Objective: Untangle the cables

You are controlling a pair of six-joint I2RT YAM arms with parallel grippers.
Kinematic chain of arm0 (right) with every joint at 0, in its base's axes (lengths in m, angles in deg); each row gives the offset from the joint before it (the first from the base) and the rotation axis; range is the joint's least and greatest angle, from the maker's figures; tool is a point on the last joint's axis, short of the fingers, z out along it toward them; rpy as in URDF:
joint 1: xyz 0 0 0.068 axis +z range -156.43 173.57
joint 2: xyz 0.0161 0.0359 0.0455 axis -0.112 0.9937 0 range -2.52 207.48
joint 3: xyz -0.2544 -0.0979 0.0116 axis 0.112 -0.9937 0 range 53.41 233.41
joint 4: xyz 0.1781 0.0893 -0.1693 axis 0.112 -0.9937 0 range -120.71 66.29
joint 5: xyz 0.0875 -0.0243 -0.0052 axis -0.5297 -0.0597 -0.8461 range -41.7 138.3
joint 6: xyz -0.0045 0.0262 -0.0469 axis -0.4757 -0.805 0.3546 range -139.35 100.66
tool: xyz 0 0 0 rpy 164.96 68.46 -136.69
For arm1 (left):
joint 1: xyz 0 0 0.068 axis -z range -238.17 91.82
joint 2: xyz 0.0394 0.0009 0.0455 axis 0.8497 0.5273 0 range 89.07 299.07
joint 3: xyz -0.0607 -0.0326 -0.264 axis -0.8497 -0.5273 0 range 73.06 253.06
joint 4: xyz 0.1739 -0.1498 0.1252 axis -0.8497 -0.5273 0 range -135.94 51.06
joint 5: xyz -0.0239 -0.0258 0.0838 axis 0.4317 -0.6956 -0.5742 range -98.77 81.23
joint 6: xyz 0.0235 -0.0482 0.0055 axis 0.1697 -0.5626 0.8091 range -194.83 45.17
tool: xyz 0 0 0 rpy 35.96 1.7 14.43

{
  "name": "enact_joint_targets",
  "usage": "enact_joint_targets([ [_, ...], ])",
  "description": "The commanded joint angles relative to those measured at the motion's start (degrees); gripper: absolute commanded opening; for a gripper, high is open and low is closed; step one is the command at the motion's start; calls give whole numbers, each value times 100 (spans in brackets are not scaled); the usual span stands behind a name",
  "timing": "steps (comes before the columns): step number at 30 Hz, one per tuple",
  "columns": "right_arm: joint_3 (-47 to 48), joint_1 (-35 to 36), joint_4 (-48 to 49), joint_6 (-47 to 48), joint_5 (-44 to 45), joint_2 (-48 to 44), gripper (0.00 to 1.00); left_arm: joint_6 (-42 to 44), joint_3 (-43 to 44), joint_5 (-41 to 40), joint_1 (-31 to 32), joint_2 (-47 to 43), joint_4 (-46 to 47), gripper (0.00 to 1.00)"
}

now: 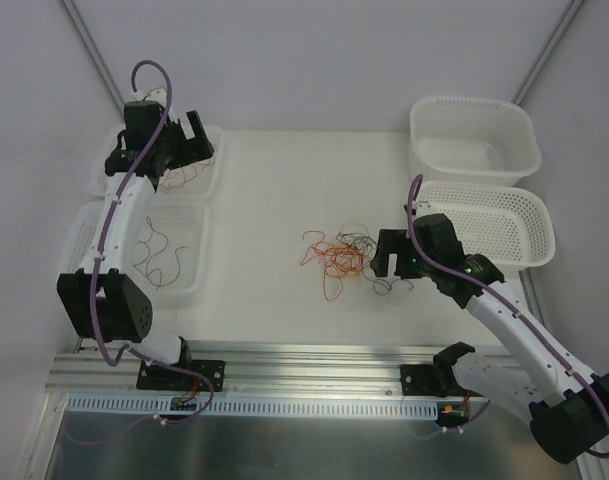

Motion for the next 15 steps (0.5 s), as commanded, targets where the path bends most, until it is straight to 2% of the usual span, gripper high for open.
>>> enact_joint_targets([
  [1,41,93,74,-163,-59,-63,97,39,-844,150,649,-921,81,99],
  [5,41,137,30,-207,2,-107,94,-214,-1872,114,1467,-1983,81,99],
  [11,24,146,214,-198,160,42,86,-996,-3358,-97,3049,-2952,256,98],
  [15,252,102,417,74,108,523,71,-1480,-4131,-413,4034,-3182,459,98],
])
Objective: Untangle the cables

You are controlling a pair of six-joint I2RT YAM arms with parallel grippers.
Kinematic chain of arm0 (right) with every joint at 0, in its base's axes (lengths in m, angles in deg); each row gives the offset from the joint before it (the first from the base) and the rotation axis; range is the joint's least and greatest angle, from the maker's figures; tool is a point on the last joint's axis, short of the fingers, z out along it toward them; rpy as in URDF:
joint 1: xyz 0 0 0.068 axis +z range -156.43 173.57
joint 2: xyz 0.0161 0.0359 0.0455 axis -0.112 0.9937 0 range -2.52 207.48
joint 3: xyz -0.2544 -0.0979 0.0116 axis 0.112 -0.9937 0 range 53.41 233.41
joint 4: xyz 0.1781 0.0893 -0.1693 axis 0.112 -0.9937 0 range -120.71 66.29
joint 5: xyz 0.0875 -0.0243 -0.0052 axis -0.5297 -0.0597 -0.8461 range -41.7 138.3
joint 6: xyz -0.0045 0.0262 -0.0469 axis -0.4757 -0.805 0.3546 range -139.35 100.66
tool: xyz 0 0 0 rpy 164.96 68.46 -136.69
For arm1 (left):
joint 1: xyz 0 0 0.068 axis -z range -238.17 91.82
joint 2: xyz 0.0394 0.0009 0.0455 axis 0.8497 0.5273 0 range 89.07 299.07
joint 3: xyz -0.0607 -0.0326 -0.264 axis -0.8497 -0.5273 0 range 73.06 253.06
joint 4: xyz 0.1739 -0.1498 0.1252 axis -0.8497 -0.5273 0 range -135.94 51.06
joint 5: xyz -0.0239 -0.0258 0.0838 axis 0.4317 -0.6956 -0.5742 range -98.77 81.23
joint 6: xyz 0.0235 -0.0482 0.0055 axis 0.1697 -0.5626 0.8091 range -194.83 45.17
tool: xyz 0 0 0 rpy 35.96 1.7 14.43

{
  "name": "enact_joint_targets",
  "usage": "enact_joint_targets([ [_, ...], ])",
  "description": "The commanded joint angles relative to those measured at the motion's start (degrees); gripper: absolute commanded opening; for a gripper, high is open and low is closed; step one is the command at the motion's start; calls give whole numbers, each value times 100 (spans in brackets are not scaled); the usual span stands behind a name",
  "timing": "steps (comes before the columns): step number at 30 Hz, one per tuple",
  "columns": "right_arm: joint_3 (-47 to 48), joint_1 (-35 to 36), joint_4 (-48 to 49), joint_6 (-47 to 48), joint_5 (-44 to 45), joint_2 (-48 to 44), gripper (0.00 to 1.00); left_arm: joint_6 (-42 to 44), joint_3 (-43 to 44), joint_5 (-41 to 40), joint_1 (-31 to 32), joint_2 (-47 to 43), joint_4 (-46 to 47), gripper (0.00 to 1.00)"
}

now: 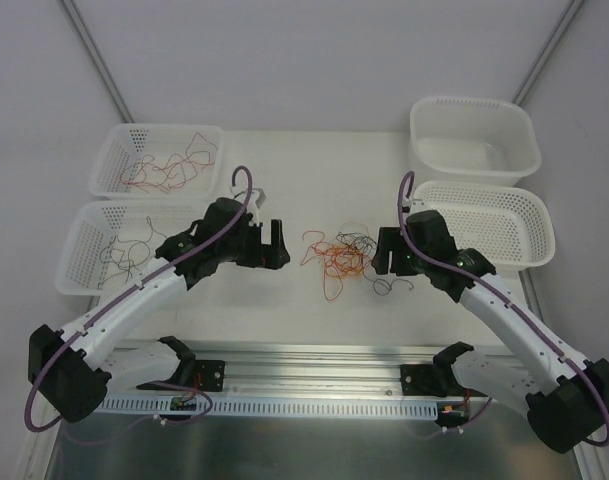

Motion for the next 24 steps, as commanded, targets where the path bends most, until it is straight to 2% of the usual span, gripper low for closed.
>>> enact_joint_targets([
  [1,324,-16,275,286,40,495,69,-716,-461,-334,614,-209,367,98],
  [2,377,-25,301,339,49,644,68,-908,-618,-370,894,-175,533,98],
  [7,527,-200,924,507,5,1426,61,-1243,-796,-553,1432,255,939,98],
  [17,914,-367,1637,621,-258,2806,50,-1262,-366,-607,1556,1363,1493,98],
  [20,984,-359,1690,682,-224,2887,38,-1262,-199,-511,1582,1680,1572,98],
  [21,993,-367,1664,726,-232,2878,29,-1262,-163,-493,1591,1750,1590,98],
  [23,1054,-359,1594,744,-232,2799,18,-1262,-67,-475,1626,1891,1642,98],
  [24,1115,-350,1498,744,-250,2694,10,-1253,-49,-475,1626,1926,1660,98],
])
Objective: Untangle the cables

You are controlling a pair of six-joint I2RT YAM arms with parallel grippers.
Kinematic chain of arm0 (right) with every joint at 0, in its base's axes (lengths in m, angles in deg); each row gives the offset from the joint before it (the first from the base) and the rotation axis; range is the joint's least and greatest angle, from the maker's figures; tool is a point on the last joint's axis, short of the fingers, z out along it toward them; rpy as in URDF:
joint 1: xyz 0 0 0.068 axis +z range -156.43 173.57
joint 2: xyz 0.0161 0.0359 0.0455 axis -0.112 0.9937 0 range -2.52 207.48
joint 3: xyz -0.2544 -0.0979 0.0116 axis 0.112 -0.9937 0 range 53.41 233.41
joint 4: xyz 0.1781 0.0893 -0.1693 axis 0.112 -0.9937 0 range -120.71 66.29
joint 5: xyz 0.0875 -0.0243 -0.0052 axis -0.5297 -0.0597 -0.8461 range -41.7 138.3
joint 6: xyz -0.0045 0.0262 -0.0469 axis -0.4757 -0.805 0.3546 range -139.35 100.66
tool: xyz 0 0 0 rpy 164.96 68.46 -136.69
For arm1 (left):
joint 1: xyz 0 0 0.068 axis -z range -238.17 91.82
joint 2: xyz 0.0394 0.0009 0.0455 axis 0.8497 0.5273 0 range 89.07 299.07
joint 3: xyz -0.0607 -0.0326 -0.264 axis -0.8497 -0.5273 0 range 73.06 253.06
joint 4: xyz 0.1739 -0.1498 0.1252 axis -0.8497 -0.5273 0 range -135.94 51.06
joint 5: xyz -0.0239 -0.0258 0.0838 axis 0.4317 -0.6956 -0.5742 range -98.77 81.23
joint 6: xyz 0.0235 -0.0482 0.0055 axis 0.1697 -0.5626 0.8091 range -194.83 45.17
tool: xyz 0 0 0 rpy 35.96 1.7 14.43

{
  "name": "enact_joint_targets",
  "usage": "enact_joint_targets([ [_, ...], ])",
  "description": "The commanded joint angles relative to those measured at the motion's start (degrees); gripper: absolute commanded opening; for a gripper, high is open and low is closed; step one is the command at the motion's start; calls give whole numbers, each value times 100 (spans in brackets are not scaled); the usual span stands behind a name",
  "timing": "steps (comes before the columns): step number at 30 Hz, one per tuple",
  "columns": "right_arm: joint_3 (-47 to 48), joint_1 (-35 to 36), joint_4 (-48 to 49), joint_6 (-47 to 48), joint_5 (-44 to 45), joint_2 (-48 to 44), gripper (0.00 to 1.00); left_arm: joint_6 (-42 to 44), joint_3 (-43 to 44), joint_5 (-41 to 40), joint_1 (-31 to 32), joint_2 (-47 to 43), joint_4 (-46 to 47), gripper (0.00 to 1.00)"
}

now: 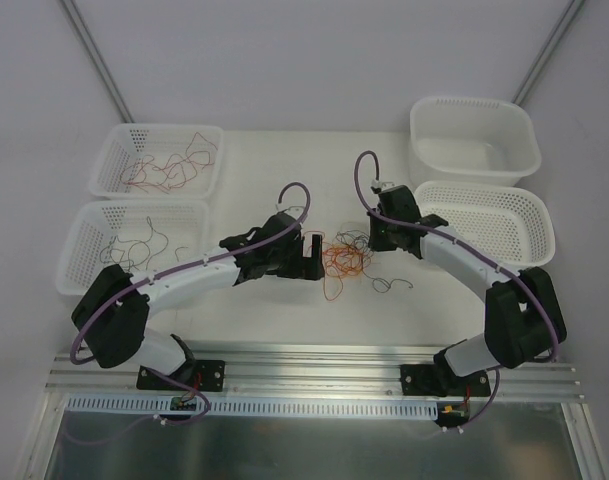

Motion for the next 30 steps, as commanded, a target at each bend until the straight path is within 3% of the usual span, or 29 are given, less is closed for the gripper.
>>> enact_joint_targets([
  [1,425,17,15,269,-75,-303,6,-73,316,19,83,129,283,98],
  [3,678,87,-318,350,-84,-548,1,-64,369,27,92,165,301,98],
  [11,1971,676,-1584,605,-66,-1323,1,-46,483,1,92,209,345,98],
  [17,2771,940,-1858,543,-391,-1744,1,6,571,-78,92,165,380,98],
  [22,2597,958,-1823,219,-690,-1868,1,24,501,-184,92,34,581,97],
  [30,1718,1028,-1322,-564,-848,-2044,1,50,-483,-105,110,-292,2459,95],
])
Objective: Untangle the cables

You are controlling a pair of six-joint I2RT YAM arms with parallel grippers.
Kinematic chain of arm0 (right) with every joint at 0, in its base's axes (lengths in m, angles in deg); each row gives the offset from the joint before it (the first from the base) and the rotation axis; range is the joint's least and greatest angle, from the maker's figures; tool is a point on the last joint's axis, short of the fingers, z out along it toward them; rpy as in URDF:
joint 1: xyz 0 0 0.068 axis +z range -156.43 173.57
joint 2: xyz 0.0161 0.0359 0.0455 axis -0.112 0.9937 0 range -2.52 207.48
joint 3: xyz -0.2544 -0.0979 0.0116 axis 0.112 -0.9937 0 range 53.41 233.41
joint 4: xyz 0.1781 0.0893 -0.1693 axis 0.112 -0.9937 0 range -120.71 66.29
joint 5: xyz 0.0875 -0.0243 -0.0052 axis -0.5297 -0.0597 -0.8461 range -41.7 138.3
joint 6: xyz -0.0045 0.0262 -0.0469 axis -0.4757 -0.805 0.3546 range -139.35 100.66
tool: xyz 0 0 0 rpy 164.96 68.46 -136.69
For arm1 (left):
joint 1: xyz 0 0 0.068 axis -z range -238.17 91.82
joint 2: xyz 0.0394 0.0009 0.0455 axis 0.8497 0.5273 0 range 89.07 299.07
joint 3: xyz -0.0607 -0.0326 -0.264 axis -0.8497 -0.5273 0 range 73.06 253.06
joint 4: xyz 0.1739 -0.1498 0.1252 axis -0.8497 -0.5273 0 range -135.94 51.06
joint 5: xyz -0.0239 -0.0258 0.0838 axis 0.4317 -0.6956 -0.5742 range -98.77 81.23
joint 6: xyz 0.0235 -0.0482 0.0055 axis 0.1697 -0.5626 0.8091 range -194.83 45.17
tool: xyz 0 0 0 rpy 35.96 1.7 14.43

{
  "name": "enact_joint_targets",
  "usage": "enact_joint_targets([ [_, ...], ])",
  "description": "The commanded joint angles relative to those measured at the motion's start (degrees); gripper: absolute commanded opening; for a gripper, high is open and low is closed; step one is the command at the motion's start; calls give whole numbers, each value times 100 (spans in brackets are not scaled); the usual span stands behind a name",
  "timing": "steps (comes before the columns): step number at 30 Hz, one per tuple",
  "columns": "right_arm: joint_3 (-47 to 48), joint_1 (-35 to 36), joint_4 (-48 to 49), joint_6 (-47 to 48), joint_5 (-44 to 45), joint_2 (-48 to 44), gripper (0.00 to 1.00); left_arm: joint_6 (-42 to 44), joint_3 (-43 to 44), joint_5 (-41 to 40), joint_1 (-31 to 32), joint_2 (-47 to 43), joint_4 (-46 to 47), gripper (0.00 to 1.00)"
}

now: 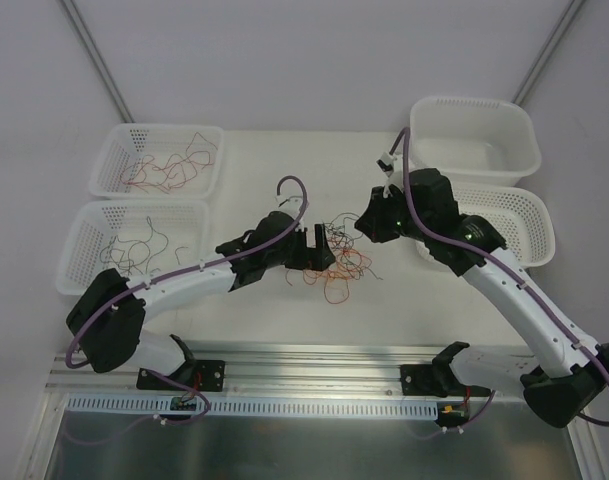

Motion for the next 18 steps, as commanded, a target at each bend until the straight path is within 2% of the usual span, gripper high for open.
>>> enact_joint_targets([
  [1,-160,75,287,-538,-234,-125,1,83,-433,-54,72,-189,1306,94],
  [5,-117,128,113,-626,-156,-134,5,57,-793,-54,72,48,1974,91],
  [10,-143,154,-213,-679,29,-213,5,92,-716,-98,72,556,2388,83],
  [13,-292,146,-293,-793,-50,-344,5,145,-610,-326,81,883,2494,68],
  [14,-397,146,-293,-837,-76,-388,5,145,-531,-388,73,953,2555,57],
  [16,-503,146,-310,-916,-146,-520,5,145,-460,-606,72,1155,2564,42],
  [17,-616,154,-337,-960,-156,-616,5,145,-373,-669,72,1217,2564,28],
  [18,-669,146,-354,-969,-147,-669,5,154,-337,-713,72,1348,2564,20],
])
